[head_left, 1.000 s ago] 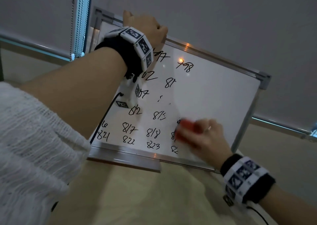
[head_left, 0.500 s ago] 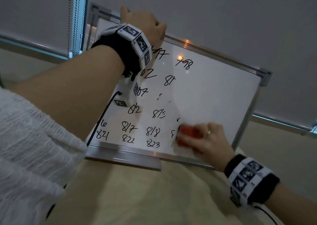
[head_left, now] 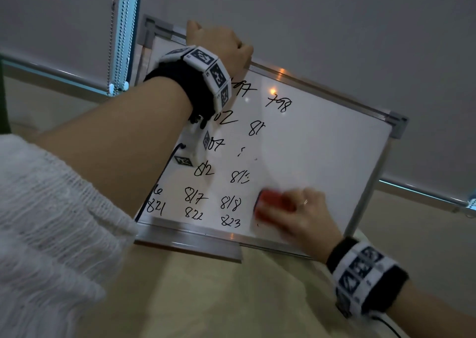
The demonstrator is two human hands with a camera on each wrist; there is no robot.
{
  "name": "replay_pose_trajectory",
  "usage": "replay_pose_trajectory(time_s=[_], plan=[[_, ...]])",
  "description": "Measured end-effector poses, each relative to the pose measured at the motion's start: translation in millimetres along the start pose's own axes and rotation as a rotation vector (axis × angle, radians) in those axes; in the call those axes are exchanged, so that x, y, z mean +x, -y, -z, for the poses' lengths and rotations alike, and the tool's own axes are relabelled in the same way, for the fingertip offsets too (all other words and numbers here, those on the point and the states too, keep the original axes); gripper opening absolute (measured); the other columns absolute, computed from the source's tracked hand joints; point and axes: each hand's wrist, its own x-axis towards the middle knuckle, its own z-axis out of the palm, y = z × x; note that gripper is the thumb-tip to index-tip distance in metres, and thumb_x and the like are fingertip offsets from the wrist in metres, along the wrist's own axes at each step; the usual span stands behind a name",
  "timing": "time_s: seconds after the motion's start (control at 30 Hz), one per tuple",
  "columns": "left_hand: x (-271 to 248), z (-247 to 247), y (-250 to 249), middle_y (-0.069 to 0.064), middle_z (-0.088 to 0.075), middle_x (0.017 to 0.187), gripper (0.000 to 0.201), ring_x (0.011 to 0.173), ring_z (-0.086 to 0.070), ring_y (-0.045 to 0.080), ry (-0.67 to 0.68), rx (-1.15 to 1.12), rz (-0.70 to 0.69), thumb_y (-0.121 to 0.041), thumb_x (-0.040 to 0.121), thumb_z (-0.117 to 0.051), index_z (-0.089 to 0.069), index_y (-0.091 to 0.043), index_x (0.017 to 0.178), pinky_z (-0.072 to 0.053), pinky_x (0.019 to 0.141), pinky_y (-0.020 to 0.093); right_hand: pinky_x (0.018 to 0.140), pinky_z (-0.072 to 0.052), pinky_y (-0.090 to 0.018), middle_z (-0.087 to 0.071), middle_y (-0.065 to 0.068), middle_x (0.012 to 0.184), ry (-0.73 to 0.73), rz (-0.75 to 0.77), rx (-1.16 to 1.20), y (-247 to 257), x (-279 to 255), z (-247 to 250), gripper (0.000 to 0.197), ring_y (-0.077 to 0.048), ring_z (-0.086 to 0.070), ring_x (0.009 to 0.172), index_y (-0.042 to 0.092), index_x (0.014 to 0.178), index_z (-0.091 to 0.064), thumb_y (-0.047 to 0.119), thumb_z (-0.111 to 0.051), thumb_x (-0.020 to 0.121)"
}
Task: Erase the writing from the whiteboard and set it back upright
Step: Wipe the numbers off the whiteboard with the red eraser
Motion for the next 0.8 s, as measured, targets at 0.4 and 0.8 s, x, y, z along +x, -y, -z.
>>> replay_pose_trajectory(time_s=[0.4, 0.8], plan=[[8, -7, 1, 0.002, -0.051, 0.06, 0.047, 0.073, -0.05, 0.025, -0.007, -0.004, -0.006, -0.034, 0.09, -0.025, -0.057, -0.014, 0.061, -0.024, 0.1, 0.042, 0.069, -0.046, -0.044, -0.054, -0.021, 0.097, -0.12, -0.383, -0.001, -47, 58, 24, 0.05, -0.038, -0.051, 0.081, 0.025, 0.122, -0.061, 0.036, -0.061, 0.073], [2, -2, -3, -0.001, -0.048, 0.06, 0.047, 0.073, -0.049, 0.022, 0.012, 0.035, -0.026, -0.033, 0.092, -0.025, -0.066, -0.016, 0.075, -0.025, 0.095, 0.04, 0.068, -0.046, -0.047, -0.052, -0.018, 0.114, -0.138, -0.344, -0.182, -67, 97, 40, 0.047, -0.034, -0.045, 0.092, 0.033, 0.128, -0.044, 0.038, -0.048, 0.081]])
